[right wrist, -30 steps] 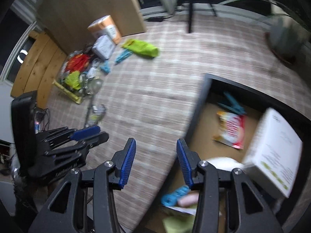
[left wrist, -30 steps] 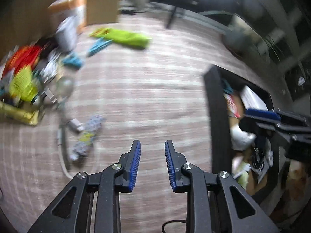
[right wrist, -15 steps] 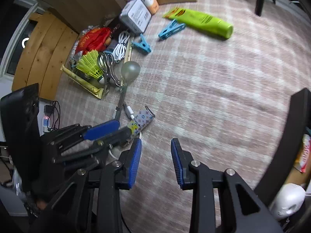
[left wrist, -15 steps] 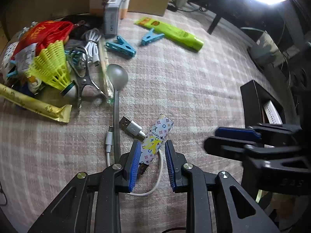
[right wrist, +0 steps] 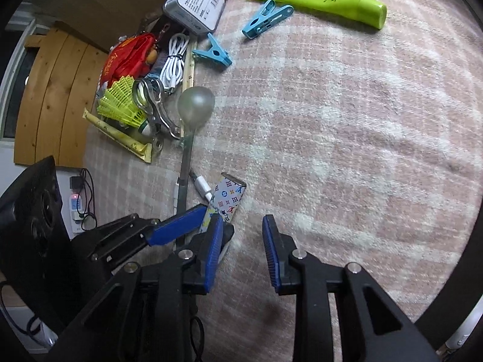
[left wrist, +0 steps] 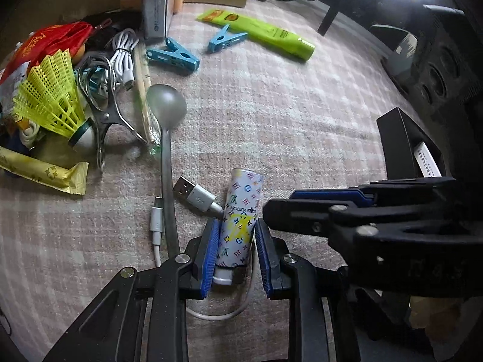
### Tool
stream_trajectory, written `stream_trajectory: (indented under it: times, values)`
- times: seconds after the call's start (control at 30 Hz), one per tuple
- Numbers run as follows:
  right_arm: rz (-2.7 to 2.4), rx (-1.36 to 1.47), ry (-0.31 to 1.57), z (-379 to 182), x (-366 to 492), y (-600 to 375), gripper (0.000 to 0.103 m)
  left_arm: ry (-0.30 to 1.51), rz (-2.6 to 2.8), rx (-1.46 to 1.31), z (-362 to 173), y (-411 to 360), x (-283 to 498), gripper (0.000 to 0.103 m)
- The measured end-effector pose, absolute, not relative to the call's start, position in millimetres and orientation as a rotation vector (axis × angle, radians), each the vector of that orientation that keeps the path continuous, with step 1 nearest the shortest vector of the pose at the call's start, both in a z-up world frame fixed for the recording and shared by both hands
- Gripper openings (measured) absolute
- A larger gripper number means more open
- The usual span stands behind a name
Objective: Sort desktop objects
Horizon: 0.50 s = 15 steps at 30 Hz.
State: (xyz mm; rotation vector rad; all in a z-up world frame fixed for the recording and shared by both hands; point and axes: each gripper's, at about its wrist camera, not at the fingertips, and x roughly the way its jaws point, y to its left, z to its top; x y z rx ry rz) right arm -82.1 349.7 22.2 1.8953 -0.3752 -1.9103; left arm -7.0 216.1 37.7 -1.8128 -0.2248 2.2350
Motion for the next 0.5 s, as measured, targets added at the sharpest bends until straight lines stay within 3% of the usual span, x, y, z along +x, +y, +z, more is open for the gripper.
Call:
stream_trajectory:
  times: [0.23, 0.5]
  values:
    - [-1.890, 1.889, -0.353, 25.4, -87.9, 348.8, 0.027, -0.321, 2.186, -1.738, 43.0, 225.7, -7.6, 0.019]
    - [-1.908, 1.957, -0.280, 15.8, -96.7, 341.1, 0.027, -0.238, 2.192, -1.733, 52.3, 230.4, 2.6, 0.019]
